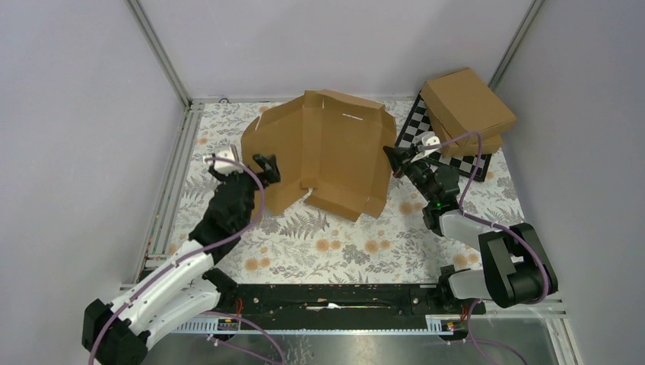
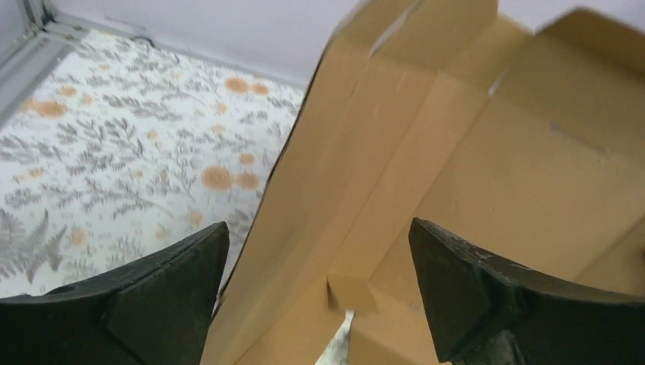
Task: Fold the paper box
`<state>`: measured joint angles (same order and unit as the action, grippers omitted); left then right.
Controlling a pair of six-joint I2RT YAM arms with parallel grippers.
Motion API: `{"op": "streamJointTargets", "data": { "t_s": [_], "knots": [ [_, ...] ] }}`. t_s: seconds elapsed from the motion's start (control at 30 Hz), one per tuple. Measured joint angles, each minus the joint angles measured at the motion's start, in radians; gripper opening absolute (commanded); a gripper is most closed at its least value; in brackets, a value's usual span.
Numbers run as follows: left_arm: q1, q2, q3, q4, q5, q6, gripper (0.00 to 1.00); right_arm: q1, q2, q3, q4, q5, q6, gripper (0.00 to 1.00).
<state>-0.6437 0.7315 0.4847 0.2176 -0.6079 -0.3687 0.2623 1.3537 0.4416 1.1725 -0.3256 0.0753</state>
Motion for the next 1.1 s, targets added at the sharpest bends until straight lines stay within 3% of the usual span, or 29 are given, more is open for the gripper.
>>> {"op": "streamJointTargets", "data": {
  "t_s": [0.13,0.23,0.37,0.5,0.57,0.77,1.1],
  "knots": [
    [0.119,0.122,0.144,-0.006,0.07,-0.014,0.92,0.0,-0.022,-0.013,-0.002,-0.015,0.0,0.0],
    [0.189,0.169,0.177,0.009,0.118,-0.015,0.79,0.001,-0.031,-0.015,-0.005,-0.021,0.001,0.0],
    [0.228,0.188,0.177,0.007,0.149,-0.005,0.52,0.001,-0.039,-0.015,-0.011,-0.025,0.002,0.0],
    [0.254,0.19,0.177,0.018,0.169,0.008,0.1,0.001,-0.045,-0.015,-0.018,-0.027,0.002,0.0],
    [0.264,0.196,0.182,0.017,0.179,0.026,0.0,0.001,-0.047,-0.015,-0.02,-0.027,0.002,0.0],
    [0.27,0.205,0.19,0.003,0.22,0.047,0.0,0.001,-0.058,-0.015,-0.024,-0.026,0.003,0.0],
    [0.262,0.028,0.048,0.055,0.413,0.009,0.0,0.002,-0.151,-0.005,-0.19,0.066,0.082,0.26]
  ]
}}
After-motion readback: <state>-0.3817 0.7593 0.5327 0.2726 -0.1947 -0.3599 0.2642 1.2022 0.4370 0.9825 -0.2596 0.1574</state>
